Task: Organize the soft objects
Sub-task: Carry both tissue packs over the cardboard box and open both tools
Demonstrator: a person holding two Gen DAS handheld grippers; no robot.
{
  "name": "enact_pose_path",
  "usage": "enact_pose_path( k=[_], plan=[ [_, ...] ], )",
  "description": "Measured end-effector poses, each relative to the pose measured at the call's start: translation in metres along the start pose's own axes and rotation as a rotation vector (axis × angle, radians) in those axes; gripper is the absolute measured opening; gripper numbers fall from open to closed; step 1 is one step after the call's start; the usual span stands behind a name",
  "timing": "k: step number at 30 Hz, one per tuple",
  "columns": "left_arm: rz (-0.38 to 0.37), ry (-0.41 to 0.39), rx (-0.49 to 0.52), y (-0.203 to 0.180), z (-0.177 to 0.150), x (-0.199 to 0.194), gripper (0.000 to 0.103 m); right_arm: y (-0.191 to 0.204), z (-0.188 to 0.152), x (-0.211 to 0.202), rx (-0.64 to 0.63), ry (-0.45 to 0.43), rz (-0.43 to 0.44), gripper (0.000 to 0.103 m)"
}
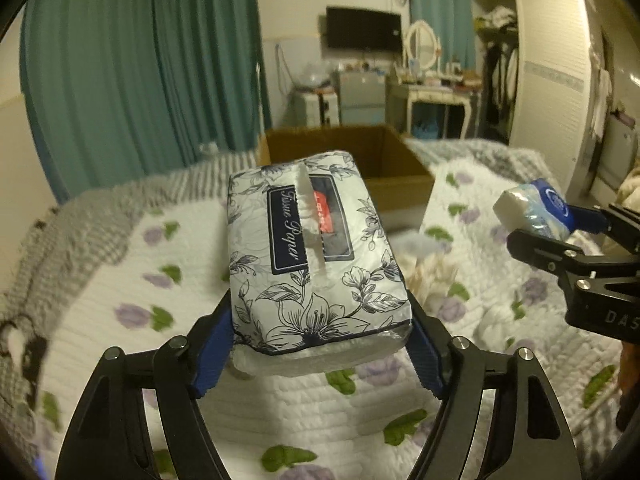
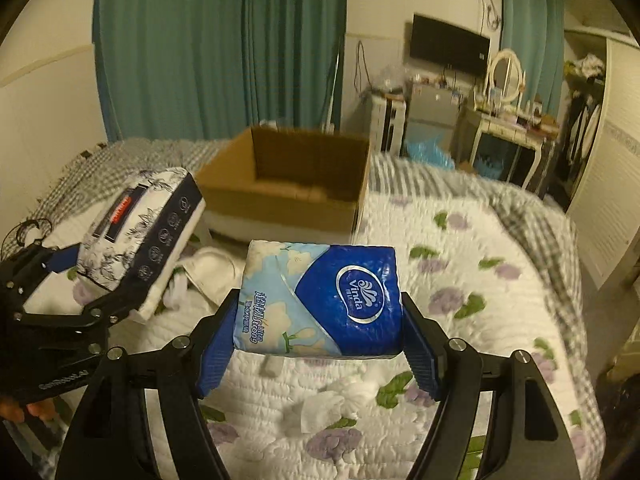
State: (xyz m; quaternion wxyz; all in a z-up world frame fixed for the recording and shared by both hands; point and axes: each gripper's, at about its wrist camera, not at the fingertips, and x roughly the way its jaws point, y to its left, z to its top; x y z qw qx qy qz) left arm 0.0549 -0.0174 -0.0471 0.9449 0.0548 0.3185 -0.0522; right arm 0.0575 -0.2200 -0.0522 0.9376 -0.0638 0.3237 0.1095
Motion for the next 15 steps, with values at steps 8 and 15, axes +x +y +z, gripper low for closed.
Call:
enact_pose_path(
  k=[8,15],
  plan=[
    [0.024,-0.123,0.037,0.009,0.040,-0.041,0.075,0.002,0.047,-0.045,-0.059,-0.135,-0.017,0.074],
    [0.027,-0.197,0.071,0.014,0.094,-0.034,0.075,-0.001,0.108,-0.050,-0.084,-0.225,0.022,0.074]
  ],
)
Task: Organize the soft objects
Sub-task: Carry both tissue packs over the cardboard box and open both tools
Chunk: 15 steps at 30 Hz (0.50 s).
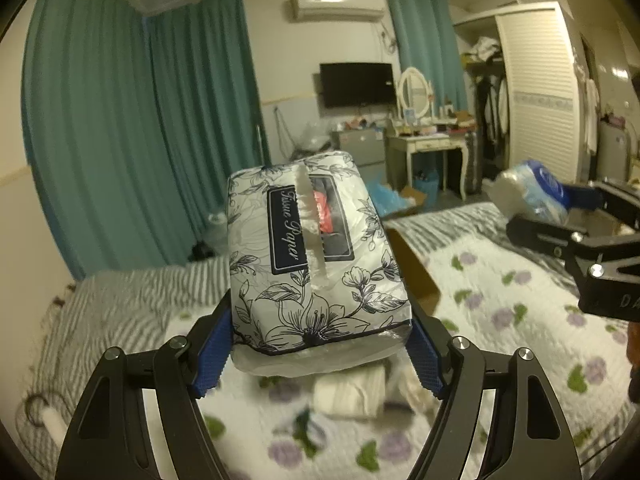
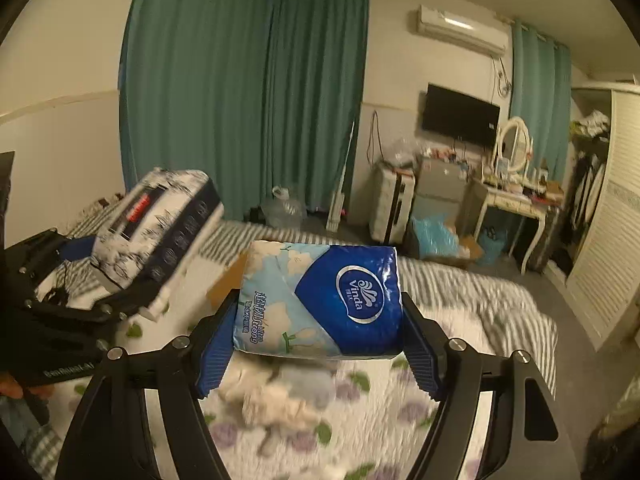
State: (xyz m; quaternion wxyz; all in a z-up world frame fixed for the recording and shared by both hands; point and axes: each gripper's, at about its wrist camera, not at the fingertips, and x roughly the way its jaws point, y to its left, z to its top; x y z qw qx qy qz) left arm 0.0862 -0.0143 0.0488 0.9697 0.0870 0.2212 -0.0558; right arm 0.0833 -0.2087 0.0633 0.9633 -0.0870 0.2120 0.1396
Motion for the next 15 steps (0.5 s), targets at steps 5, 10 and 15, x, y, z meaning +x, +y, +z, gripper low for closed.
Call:
enact_pose_path(
  k=[5,10,15],
  plan=[
    [0.031,-0.024,0.064,-0.004,0.028,0.039,0.075,-0.009,0.039,0.045,0.041,-0.007,0.059,0.074],
    [0.026,0.020,0.104,-0.010,0.035,0.099,0.075,-0.012,0.054,0.112,0.063,0.024,0.072,0.074],
    [0.009,0.107,0.079,-0.005,0.023,0.162,0.075,-0.026,0.036,0.195,0.119,0.120,0.088,0.074]
  ],
)
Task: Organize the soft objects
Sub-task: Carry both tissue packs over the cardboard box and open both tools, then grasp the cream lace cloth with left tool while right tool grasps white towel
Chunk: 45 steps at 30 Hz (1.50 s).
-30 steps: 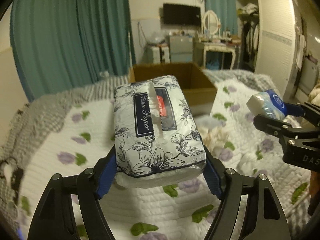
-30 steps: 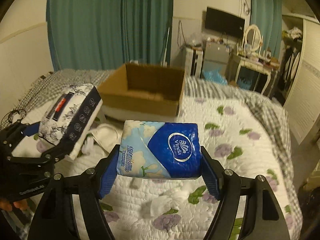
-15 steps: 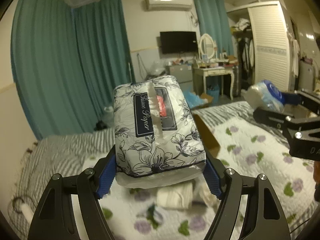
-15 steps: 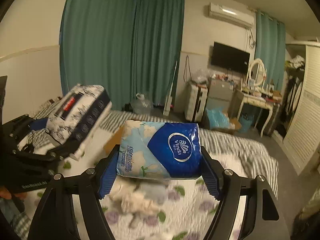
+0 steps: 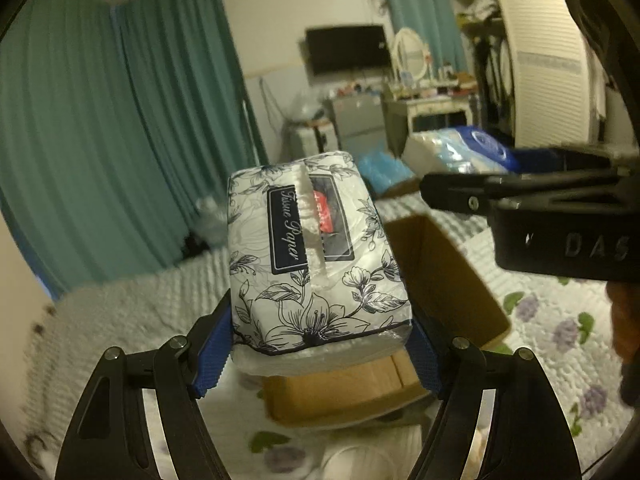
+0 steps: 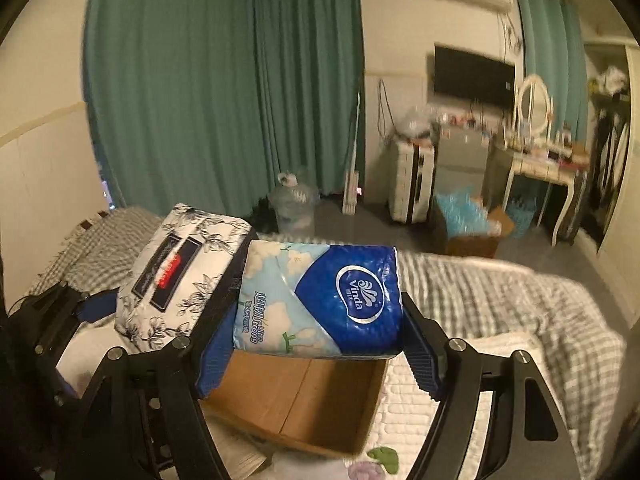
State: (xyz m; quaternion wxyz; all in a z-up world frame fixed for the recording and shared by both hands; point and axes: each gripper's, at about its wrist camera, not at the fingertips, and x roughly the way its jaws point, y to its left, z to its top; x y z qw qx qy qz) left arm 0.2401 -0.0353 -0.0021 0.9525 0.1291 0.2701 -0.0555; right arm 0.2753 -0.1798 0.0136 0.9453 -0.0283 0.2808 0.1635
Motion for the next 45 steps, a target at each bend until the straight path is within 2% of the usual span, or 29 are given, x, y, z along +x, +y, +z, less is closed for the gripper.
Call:
enact_pose_path(
  k=[2,5,11,13,14,18,20,22,26,31,35,38,41,45],
  plan=[
    [-0.022,0.052,-0.045,0.002,-0.004,0.028,0.075,-0.008,-0.008,0.031,-0.003,0.039,-0.008,0.074],
    [-0.024,0.091,-0.047,-0.002,-0.010,0.058,0.075,-0.017,-0.019,0.069,0.002,0.085,-0.013,0.074],
    [-0.040,0.121,-0.046,-0.011,-0.015,0.083,0.080,-0.031,-0.038,0.100,0.018,0.129,0.015,0.076],
    [-0.042,0.122,-0.037,-0.012,-0.015,0.079,0.082,-0.033,-0.038,0.097,0.014,0.115,-0.002,0.087],
    [-0.043,0.115,-0.033,-0.014,-0.014,0.075,0.083,-0.035,-0.037,0.095,0.014,0.107,-0.010,0.089],
    [0.003,0.094,-0.029,-0.011,-0.011,0.058,0.088,-0.040,-0.023,0.063,0.045,0.057,-0.042,0.097],
    [0.006,0.087,-0.040,-0.005,-0.011,0.047,0.095,-0.043,-0.011,0.037,0.053,0.025,-0.064,0.097],
    [0.020,0.063,-0.051,0.001,-0.008,0.025,0.102,-0.043,0.001,0.008,0.048,-0.011,-0.088,0.103],
    [0.041,-0.006,-0.093,0.016,-0.001,-0.031,0.103,-0.034,0.021,-0.058,0.011,-0.070,-0.114,0.103],
    [0.071,-0.042,-0.088,0.027,0.001,-0.091,0.103,-0.020,0.025,-0.131,-0.067,-0.095,-0.152,0.103],
    [0.079,-0.059,-0.066,0.028,-0.016,-0.126,0.103,-0.005,0.009,-0.173,-0.145,-0.088,-0.187,0.103],
    [0.084,-0.052,-0.053,0.021,-0.030,-0.143,0.103,0.001,-0.012,-0.187,-0.198,-0.050,-0.177,0.103],
    [0.096,-0.050,-0.053,0.013,-0.046,-0.153,0.103,0.004,-0.039,-0.185,-0.250,0.005,-0.176,0.103],
    [0.050,-0.017,-0.142,0.009,-0.066,-0.148,0.103,0.000,-0.094,-0.160,-0.262,0.152,-0.122,0.103]
  ],
)
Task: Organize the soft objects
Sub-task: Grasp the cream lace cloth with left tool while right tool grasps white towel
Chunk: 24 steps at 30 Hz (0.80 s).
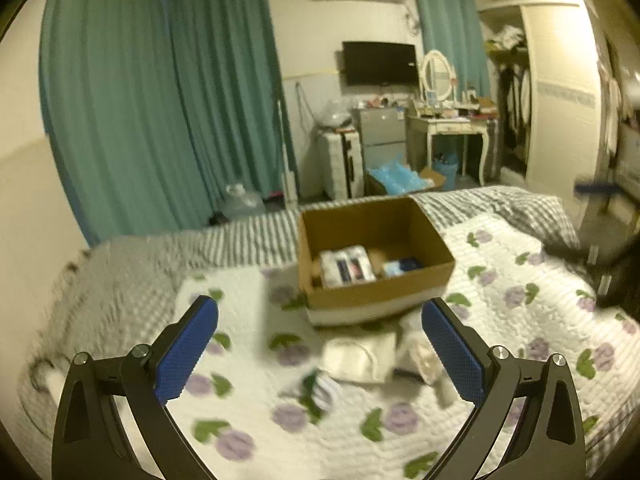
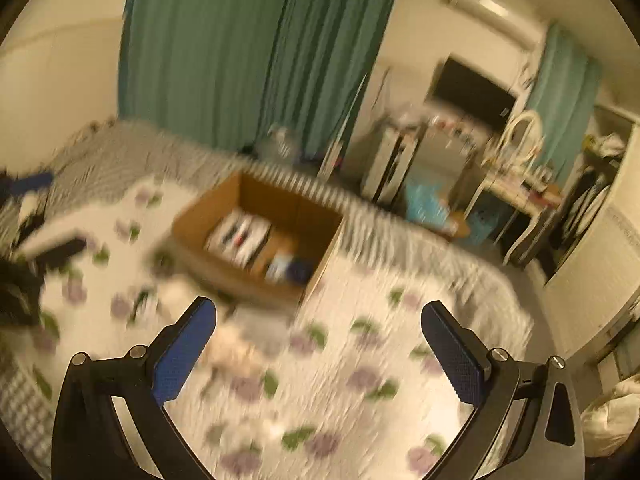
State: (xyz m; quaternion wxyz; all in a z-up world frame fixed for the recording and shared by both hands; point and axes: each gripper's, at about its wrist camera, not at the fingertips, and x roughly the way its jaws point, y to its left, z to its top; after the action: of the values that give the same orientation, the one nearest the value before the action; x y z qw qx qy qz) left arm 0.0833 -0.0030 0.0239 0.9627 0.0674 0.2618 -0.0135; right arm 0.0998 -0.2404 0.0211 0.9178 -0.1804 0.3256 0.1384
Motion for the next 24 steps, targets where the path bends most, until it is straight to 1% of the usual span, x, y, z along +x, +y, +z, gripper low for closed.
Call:
enact_pose_path(
  k=[3,6,9,12,13,15,17,19,20,21,22,23,24],
  plan=[
    [-0.014,0.025,-0.027,-0.008,-0.021,0.007,0.103,0.012,-0.041,0.032,-0.030,0.108,0.049,0.103],
    [-0.011,0.041,-0.044,-0.019,-0.042,0.018,0.103,0.020,-0.074,0.065,-0.024,0.213,0.107,0.103],
    [-0.035,0.080,-0.051,-0.030,-0.057,0.033,0.103,0.025,-0.096,0.088,-0.025,0.286,0.137,0.103],
    [-0.063,0.132,-0.059,-0.039,-0.068,0.051,0.103,0.035,-0.114,0.112,-0.064,0.352,0.153,0.101],
    [-0.071,0.143,-0.059,-0.041,-0.071,0.055,0.103,0.036,-0.117,0.119,-0.063,0.373,0.167,0.095],
    [-0.084,0.168,-0.059,-0.044,-0.077,0.063,0.103,0.036,-0.123,0.131,-0.044,0.417,0.205,0.090],
    [-0.093,0.184,-0.057,-0.046,-0.081,0.068,0.103,0.036,-0.125,0.137,-0.040,0.439,0.222,0.086],
    [-0.092,0.198,-0.052,-0.048,-0.085,0.072,0.103,0.037,-0.130,0.145,-0.040,0.475,0.240,0.070],
    [-0.093,0.205,-0.049,-0.049,-0.086,0.075,0.103,0.038,-0.131,0.148,-0.042,0.487,0.239,0.066],
    [-0.099,0.217,-0.044,-0.051,-0.089,0.077,0.103,0.039,-0.134,0.151,-0.047,0.505,0.228,0.055],
    [-0.104,0.227,-0.039,-0.052,-0.090,0.079,0.103,0.039,-0.135,0.152,-0.049,0.511,0.220,0.048],
    [-0.105,0.237,-0.033,-0.054,-0.091,0.081,0.103,0.038,-0.135,0.152,-0.048,0.508,0.217,0.048],
    [-0.106,0.242,-0.028,-0.054,-0.091,0.082,0.103,0.037,-0.133,0.150,-0.046,0.497,0.217,0.044]
  ],
)
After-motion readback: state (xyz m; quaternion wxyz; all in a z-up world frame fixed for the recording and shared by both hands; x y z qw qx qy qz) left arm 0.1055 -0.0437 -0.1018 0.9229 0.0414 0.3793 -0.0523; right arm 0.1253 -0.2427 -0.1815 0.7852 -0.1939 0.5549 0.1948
